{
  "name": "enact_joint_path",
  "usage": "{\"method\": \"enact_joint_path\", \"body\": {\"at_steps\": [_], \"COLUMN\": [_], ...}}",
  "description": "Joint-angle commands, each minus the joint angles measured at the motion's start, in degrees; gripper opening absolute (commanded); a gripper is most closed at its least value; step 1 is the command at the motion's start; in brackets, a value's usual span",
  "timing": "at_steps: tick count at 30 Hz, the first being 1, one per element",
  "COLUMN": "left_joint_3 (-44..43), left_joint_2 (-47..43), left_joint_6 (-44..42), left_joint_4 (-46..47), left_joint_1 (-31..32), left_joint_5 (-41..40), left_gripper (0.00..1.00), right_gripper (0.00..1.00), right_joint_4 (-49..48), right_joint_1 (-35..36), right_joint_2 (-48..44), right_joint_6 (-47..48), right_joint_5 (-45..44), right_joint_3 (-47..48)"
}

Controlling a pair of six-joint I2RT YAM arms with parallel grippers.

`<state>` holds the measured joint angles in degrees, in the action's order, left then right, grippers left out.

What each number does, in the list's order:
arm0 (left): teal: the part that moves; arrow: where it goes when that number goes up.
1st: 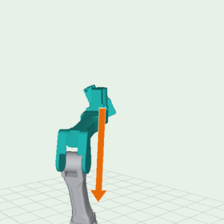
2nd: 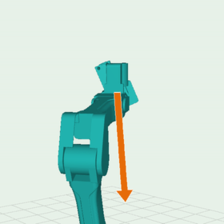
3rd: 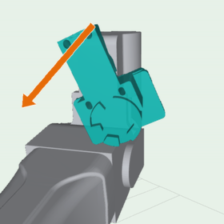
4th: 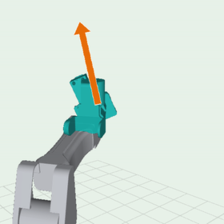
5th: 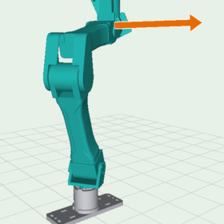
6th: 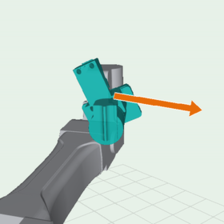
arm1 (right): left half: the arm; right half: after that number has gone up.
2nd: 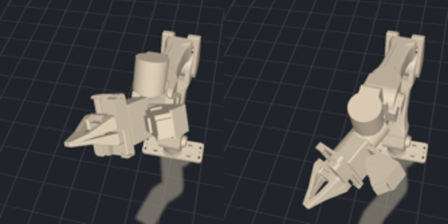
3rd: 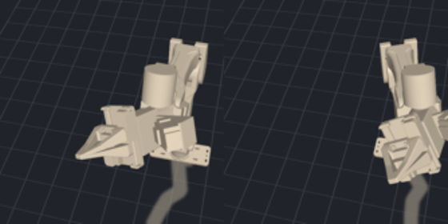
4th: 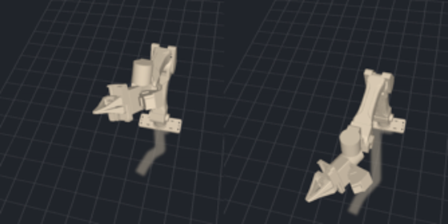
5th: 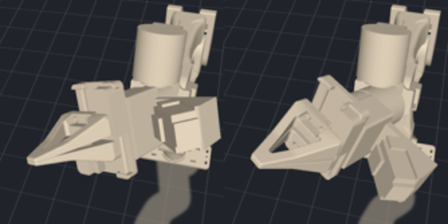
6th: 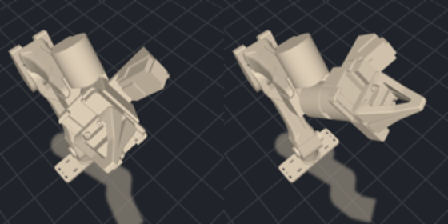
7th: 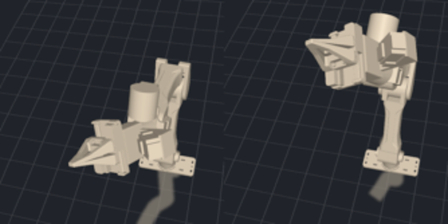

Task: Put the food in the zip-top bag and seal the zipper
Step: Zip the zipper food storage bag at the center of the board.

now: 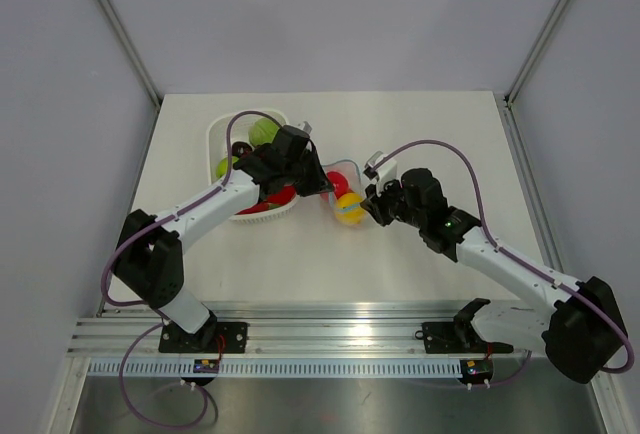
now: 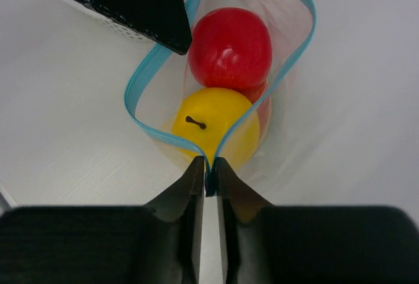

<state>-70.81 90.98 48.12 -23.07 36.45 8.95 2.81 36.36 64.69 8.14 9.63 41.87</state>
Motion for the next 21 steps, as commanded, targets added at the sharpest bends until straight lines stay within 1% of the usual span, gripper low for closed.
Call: {"method": "enact_joint_path", "body": {"at_steps": [1, 2, 3, 4, 5, 6, 7, 8, 9, 10, 11, 12, 13, 14, 15, 16, 17, 18, 19, 20, 21], "left_joint_3": [-2.7, -2.4, -1.9, -1.2, -1.2, -1.3, -1.4, -1.7, -2.0, -1.8, -1.5, -1.0, -0.9, -0.7, 0.3, 1.6, 3.4, 8.8, 11.7, 14.2, 17.0], "left_joint_2": [-1.9, -2.5, -3.1, -4.9, -5.7, -6.7, -7.6, -8.4, -10.8, -12.0, -13.5, -16.1, -17.5, -18.5, -20.4, -21.4, -22.3, -24.5, -25.4, -26.4, -26.9], "left_joint_6": [-0.8, -1.6, -2.5, -4.3, -5.6, -7.1, -10.8, -13.1, -15.4, -19.9, -22.1, -24.2, -28.9, -31.6, -34.1, -37.8, -39.5, -41.7, -46.8, -49.8, -52.2], "left_joint_4": [1.6, 2.0, 3.5, 4.2, 4.4, 4.0, 3.4, 2.5, 1.0, 0.7, 0.7, 0.7, 0.4, 0.6, 0.9, 2.0, 6.3, 9.8, 13.5, 20.1, 22.7], "left_joint_1": [0.5, 0.6, 0.6, 0.6, 0.6, 0.6, 0.5, 0.2, 0.0, -0.2, -1.1, -1.5, -2.0, -2.3, -2.3, -2.3, -2.3, -2.5, -2.7, -2.7, -2.7], "left_joint_5": [-0.5, -0.1, 0.5, 1.3, 1.2, 0.8, 0.1, -0.5, -1.2, -1.7, -1.6, -1.4, -1.4, -1.8, -4.4, -6.7, -8.7, -8.7, -8.3, -6.9, -3.4], "left_gripper": [0.00, 0.00, 0.00, 0.02, 0.09, 0.31, 0.50, 0.63, 0.74, 0.86, 0.88, 0.88, 0.89, 0.88, 0.88, 0.86, 0.84, 0.82, 0.82, 0.82, 0.82], "right_gripper": [0.15, 0.11, 0.04, 0.02, 0.00, 0.00, 0.00, 0.00, 0.00, 0.00, 0.00, 0.00, 0.00, 0.00, 0.00, 0.00, 0.00, 0.00, 0.00, 0.00, 0.00], "right_joint_4": [-6.7, -7.0, -7.3, -8.0, -8.3, -8.7, -8.7, -8.3, -7.7, -7.2, -6.2, -5.5, -4.9, -3.1, -0.5, 2.9, 4.1, 5.1, 6.1, 6.2, 6.2], "right_joint_1": [0.6, 0.6, 0.5, 0.5, 0.5, 0.2, -0.8, -2.0, -3.3, -6.5, -8.0, -9.6, -11.1, -13.0, -13.9, -14.4, -15.3, -15.4, -15.5, -15.6, -15.7], "right_joint_2": [-0.9, -1.4, -1.9, -3.2, -3.9, -4.3, -4.5, -4.3, -4.0, -3.4, -3.1, -2.8, -2.0, -1.5, -0.9, 0.7, 1.3, 1.9, 2.5, 2.6, 2.6], "right_joint_6": [0.6, 1.1, 2.5, 3.4, 4.3, 5.8, 6.4, 6.5, 7.0, 7.1, 7.1, 8.3, 9.1, 9.9, 12.1, 12.9, 13.8, 14.3, 14.6, 14.9, 15.0], "right_joint_5": [-1.4, -2.1, -2.9, -3.0, -3.0, -2.3, -1.3, -0.1, 3.9, 6.2, 8.6, 14.3, 16.4, 17.6, 20.5, 21.6, 22.4, 23.7, 24.1, 24.4, 25.0], "right_joint_3": [-0.2, -0.5, -0.8, -1.6, -2.0, -2.1, -2.0, -1.7, -1.4, -0.5, -0.1, 0.2, 1.0, 1.7, 2.6, 4.7, 5.7, 6.5, 7.3, 7.5, 7.7]}}
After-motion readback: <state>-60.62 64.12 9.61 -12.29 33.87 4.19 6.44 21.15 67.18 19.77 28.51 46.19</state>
